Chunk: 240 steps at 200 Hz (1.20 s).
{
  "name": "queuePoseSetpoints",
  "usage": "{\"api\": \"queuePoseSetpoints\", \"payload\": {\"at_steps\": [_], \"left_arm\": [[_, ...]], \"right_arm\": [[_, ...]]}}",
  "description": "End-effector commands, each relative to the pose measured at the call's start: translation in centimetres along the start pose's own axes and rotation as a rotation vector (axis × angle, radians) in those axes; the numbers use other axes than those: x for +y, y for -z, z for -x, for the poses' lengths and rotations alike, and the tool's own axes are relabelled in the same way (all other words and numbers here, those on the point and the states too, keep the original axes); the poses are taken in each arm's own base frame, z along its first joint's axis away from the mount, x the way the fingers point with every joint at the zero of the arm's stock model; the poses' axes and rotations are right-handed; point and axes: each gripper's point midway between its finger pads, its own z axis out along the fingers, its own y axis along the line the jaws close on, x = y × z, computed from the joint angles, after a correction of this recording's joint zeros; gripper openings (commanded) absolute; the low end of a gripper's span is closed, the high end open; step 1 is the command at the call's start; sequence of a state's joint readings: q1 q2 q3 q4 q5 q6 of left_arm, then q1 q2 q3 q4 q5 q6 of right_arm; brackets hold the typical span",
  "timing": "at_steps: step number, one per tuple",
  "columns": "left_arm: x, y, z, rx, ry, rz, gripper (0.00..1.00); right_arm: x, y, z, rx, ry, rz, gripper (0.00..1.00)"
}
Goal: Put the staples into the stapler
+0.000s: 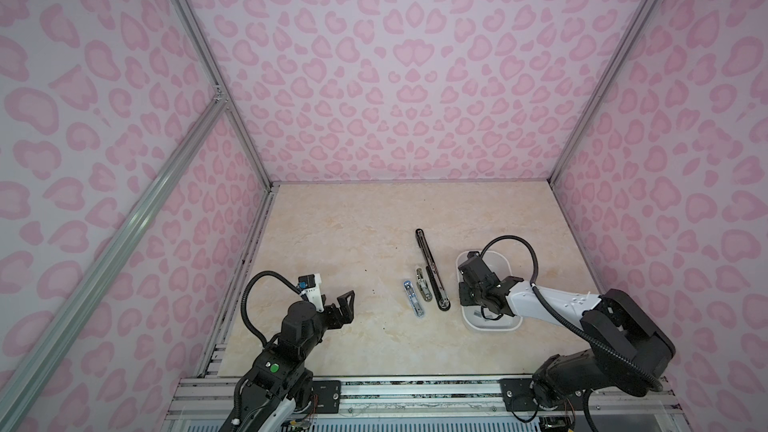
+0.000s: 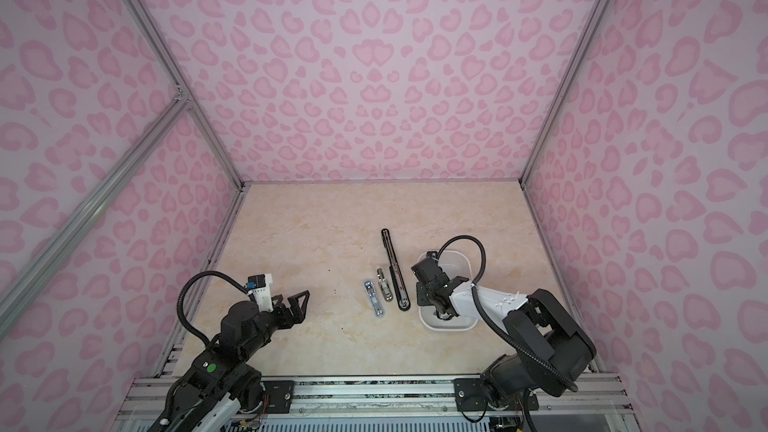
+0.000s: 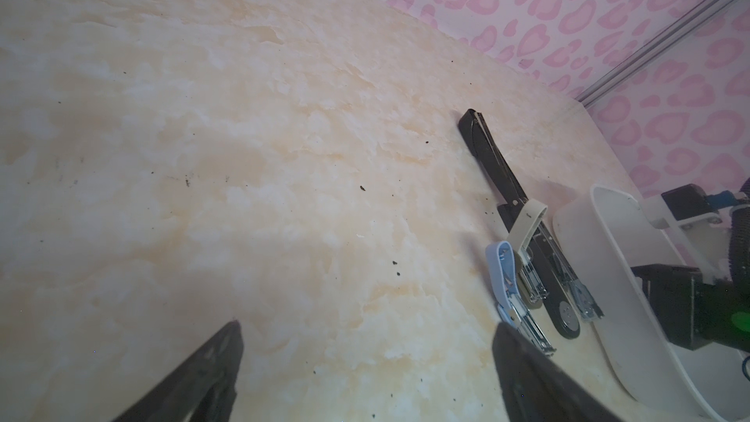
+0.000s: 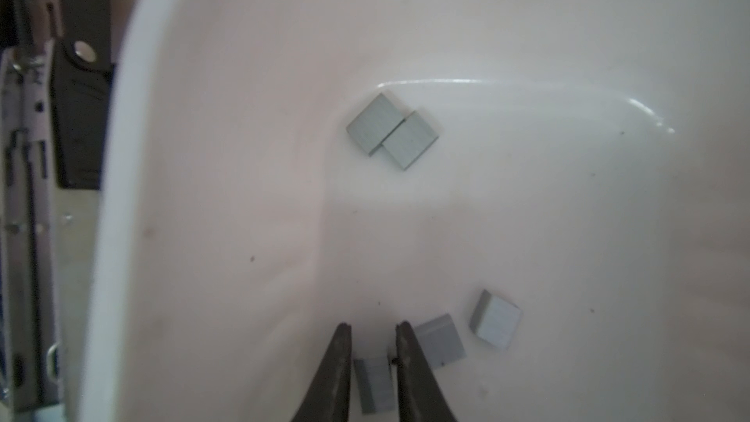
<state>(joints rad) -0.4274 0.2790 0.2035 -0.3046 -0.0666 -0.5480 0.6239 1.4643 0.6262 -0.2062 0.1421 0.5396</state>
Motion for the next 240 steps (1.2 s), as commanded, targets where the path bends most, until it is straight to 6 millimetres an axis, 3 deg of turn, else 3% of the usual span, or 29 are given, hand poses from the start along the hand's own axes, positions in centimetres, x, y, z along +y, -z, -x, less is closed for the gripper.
{"api": "queuePoseSetpoints", "payload": {"at_steps": [1, 116, 183, 240], "left_arm": [[-0.5, 0.1, 0.5, -0.017, -0.005, -0.024, 0.97], [-0.7, 0.1, 0.4, -0.012, -0.008, -0.034, 0.97], [-0.7, 0.1, 0.4, -0.012, -0.01, -0.038, 0.97], [-0.7, 0.1, 0.4, -0.014, -0.01, -0.038, 0.97]], "right_arm": [[-0.6, -0.1, -1.2, 0.04, 0.005, -0.031, 0.19], [-0.5, 0.8, -1.8, 0.031, 0.002, -0.032, 0.22], [-0.7, 0.5, -2.1, 0.028, -0.006, -0.036, 0.17], [-0.9, -0.1, -2.4, 0.037, -0.001, -0.05, 0.18]]}}
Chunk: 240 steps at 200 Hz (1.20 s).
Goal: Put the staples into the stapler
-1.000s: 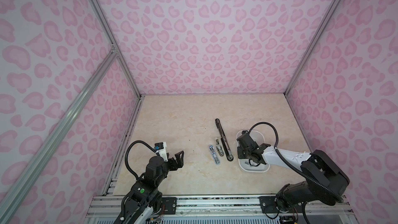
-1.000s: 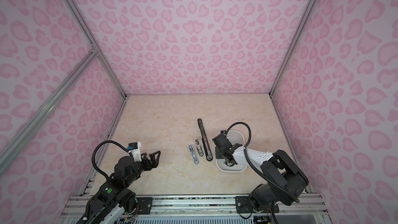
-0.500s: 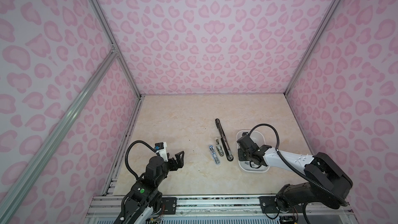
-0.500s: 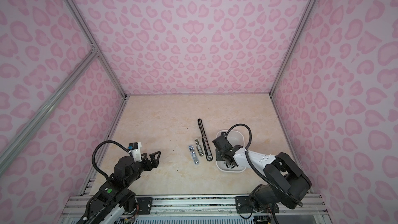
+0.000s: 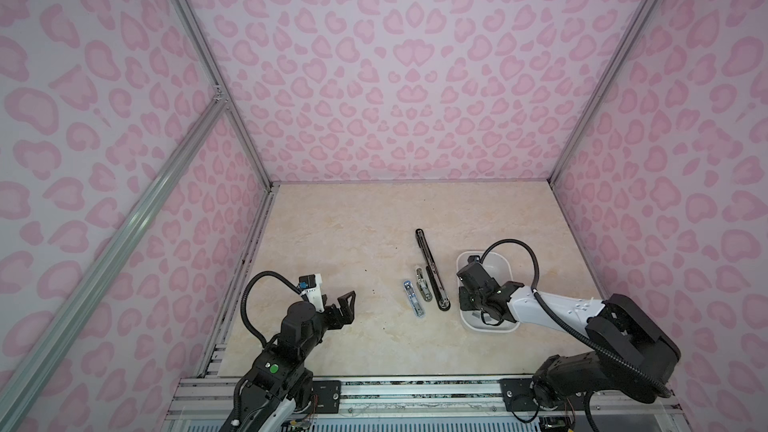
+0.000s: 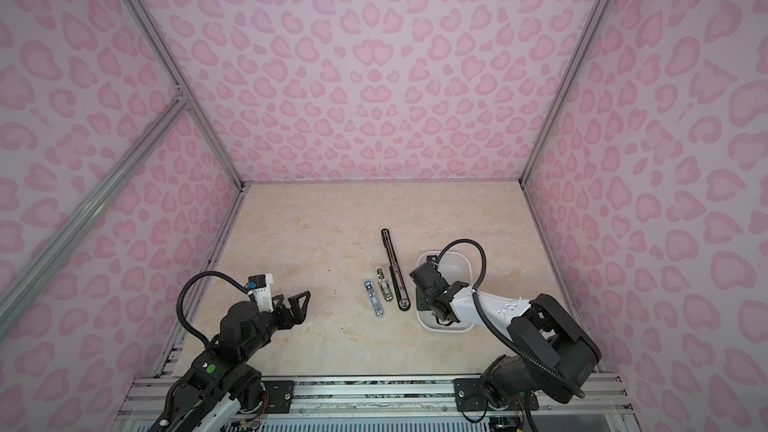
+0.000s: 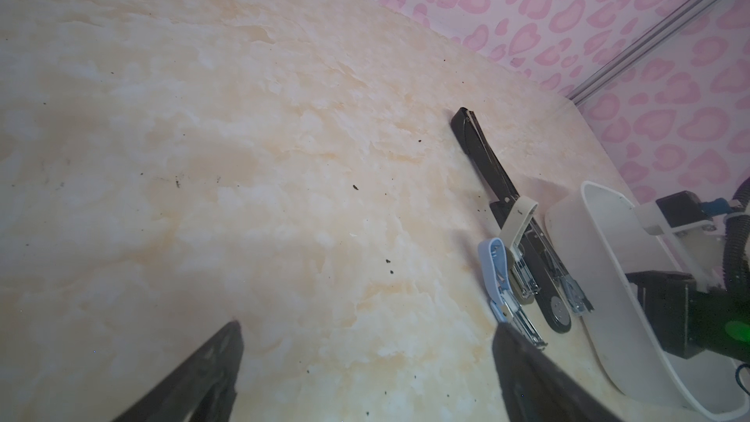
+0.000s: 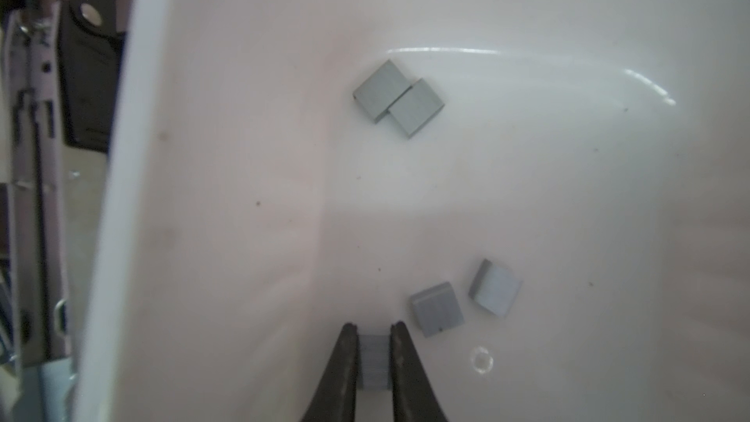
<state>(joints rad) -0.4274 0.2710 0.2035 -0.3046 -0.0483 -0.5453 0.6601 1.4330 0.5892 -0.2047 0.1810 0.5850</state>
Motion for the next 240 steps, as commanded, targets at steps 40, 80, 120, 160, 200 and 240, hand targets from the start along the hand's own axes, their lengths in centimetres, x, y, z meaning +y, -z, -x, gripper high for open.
{"api": "queuePoseSetpoints", "payload": {"at_steps": [40, 80, 120, 160, 200, 240], "left_arm": [[-0.4, 0.0, 0.5, -0.019, -0.007, -0.018, 0.97], [-0.4, 0.0, 0.4, -0.019, -0.007, -0.018, 0.97], [-0.4, 0.1, 0.5, -0.02, -0.006, -0.021, 0.97], [-0.4, 0.1, 0.4, -0.018, -0.005, -0.02, 0.97], [-0.2, 0.1, 0.4, -0.018, 0.001, -0.008, 0.97], [0.4, 0.2, 0.6, -0.031, 0.013, 0.022, 0.97]], "right_arm": [[-0.8, -0.5, -1.5, 0.052, 0.01, -0.031, 0.16], [-0.9, -0.5, -1.4, 0.044, 0.01, -0.035, 0.16], [-0.3, 0.4, 0.4, -0.008, 0.001, -0.017, 0.16], [-0.2, 2.5, 2.9, -0.104, -0.028, 0.006, 0.15], [0.3, 4.2, 4.3, -0.195, -0.048, 0.07, 0.14], [0.0, 5.4, 4.9, -0.316, -0.06, 0.126, 0.14]]}}
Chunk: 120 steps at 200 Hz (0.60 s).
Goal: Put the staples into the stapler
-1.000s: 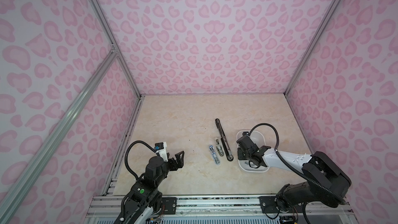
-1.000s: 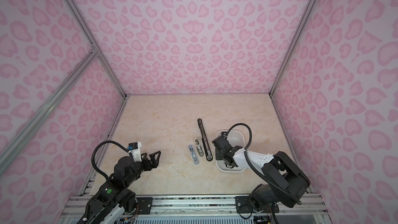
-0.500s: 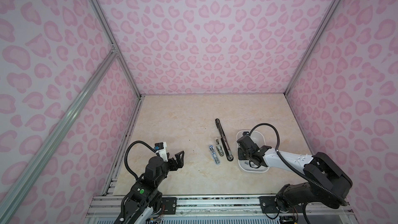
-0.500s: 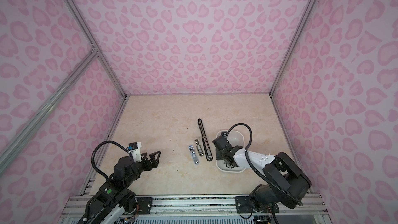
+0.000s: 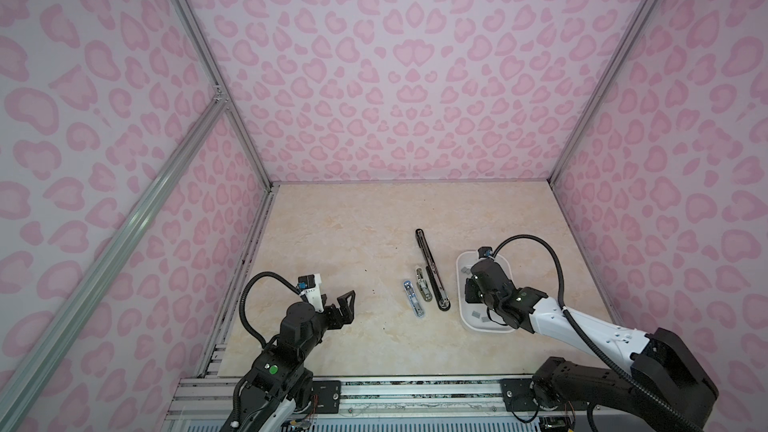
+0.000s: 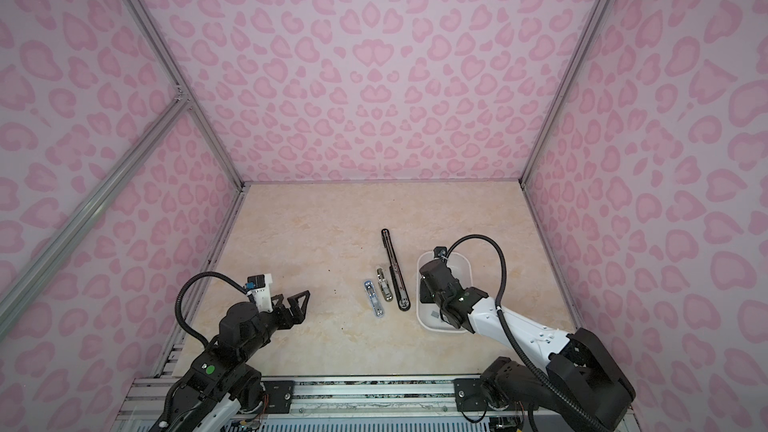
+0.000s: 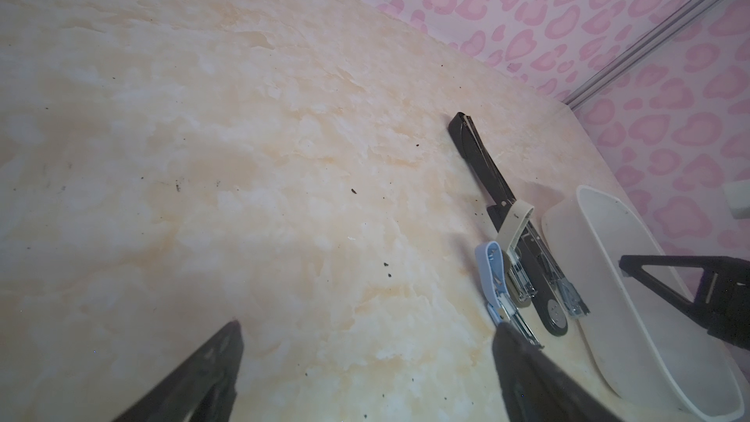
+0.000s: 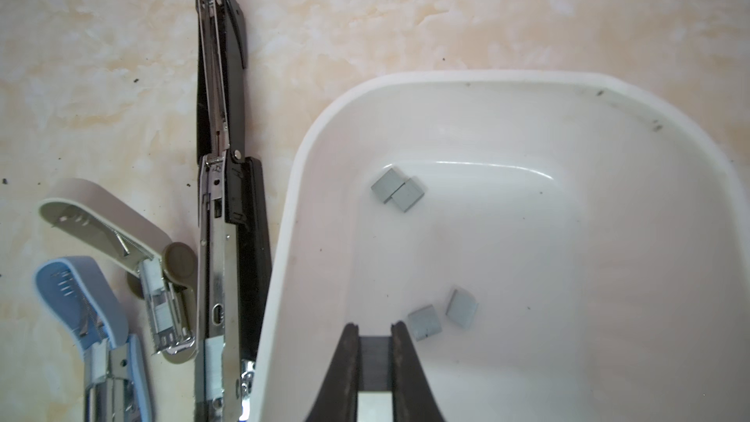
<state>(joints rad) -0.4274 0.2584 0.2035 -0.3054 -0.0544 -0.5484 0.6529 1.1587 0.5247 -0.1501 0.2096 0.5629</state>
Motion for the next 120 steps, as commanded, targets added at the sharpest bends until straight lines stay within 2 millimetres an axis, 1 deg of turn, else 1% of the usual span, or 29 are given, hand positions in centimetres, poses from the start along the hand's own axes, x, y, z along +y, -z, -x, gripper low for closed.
{"api": "queuePoseSetpoints", "payload": {"at_steps": [1, 25, 50, 68, 90, 120], "left_arm": [[0.4, 0.0, 0.4, -0.019, 0.01, 0.024, 0.97], [0.5, 0.1, 0.3, -0.017, 0.011, 0.029, 0.97], [0.5, 0.1, 0.3, -0.018, 0.012, 0.027, 0.97], [0.6, 0.1, 0.5, -0.029, 0.012, 0.035, 0.97], [0.7, 0.0, 0.5, -0.026, 0.013, 0.047, 0.97], [0.6, -0.2, 0.4, -0.015, 0.007, 0.043, 0.97]], "right_arm": [[-0.1, 0.2, 1.0, -0.088, 0.003, 0.016, 0.14], [-1.3, -0.5, 0.1, -0.095, 0.001, -0.027, 0.14], [-1.5, -1.8, -1.2, -0.024, 0.012, -0.055, 0.14], [-1.5, -3.1, -1.6, 0.042, 0.019, -0.089, 0.14], [-1.8, -4.7, -1.2, 0.069, 0.0, -0.114, 0.13], [-2.7, -6.3, 0.2, 0.066, -0.045, -0.135, 0.13]]}}
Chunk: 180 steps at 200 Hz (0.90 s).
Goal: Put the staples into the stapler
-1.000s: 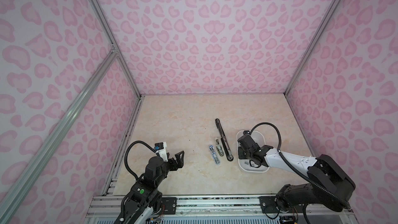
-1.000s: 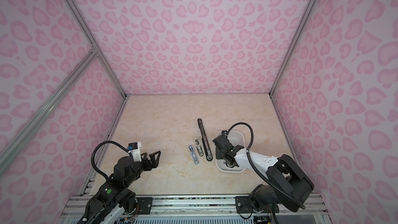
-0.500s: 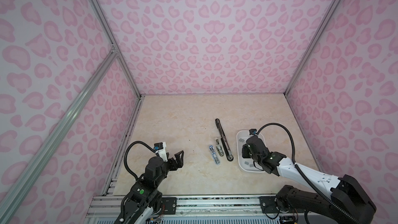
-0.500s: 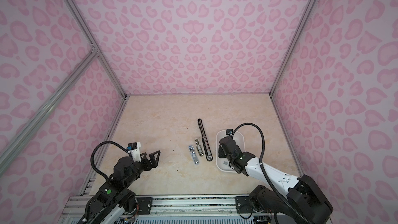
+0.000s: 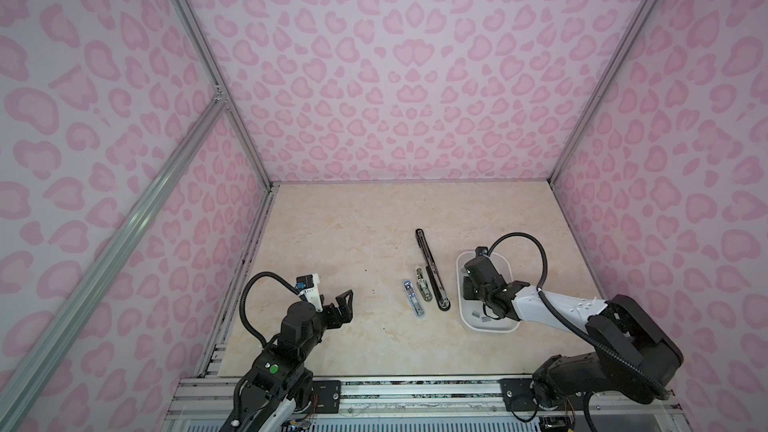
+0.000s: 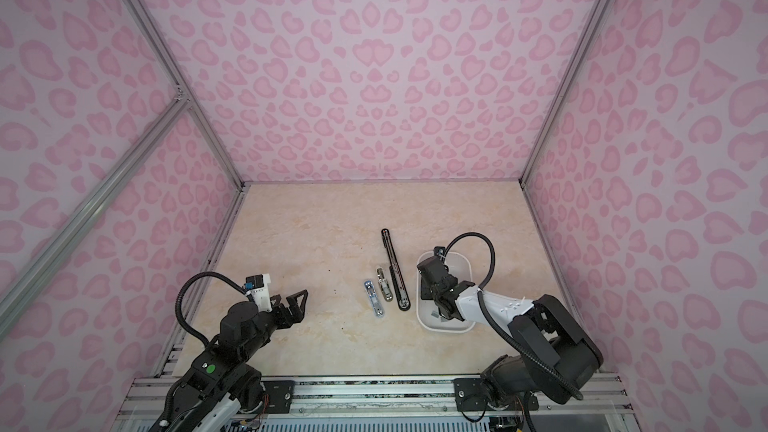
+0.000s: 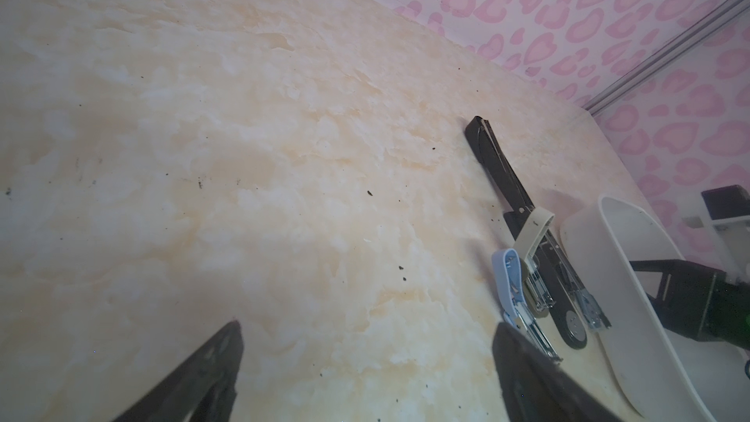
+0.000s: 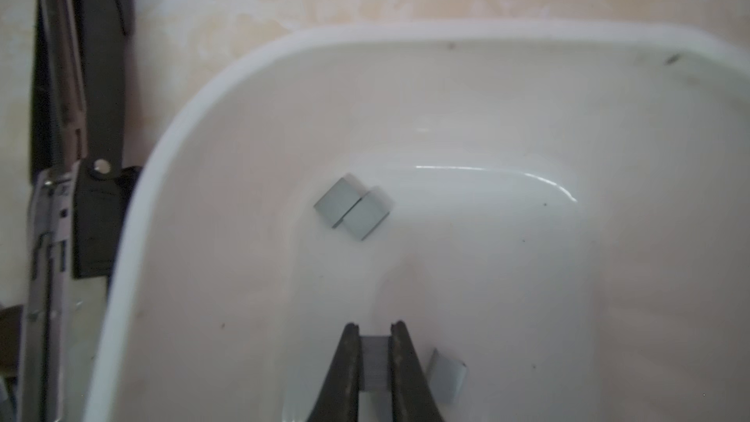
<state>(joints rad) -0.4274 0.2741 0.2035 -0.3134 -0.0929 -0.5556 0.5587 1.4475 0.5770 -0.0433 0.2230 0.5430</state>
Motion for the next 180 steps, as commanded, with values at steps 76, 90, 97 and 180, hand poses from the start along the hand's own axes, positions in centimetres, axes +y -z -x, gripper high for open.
{"api": "queuePoseSetpoints", "payload": {"at_steps": [76, 90, 97, 180], "left_arm": [[-0.2, 0.0, 0.5, -0.015, 0.002, -0.003, 0.97], [-0.2, 0.0, 0.5, -0.017, 0.002, -0.003, 0.97], [-0.2, 0.0, 0.5, -0.016, 0.002, -0.003, 0.97], [-0.2, 0.0, 0.6, -0.02, 0.004, -0.001, 0.97]], "right_arm": [[-1.3, -2.7, 1.4, 0.035, -0.032, -0.074, 0.24], [-1.3, -2.7, 1.5, 0.047, -0.03, -0.079, 0.27], [-1.4, -2.7, 1.5, 0.056, -0.027, -0.083, 0.27], [-0.9, -3.2, 1.4, 0.123, -0.016, -0.067, 0.22]]}}
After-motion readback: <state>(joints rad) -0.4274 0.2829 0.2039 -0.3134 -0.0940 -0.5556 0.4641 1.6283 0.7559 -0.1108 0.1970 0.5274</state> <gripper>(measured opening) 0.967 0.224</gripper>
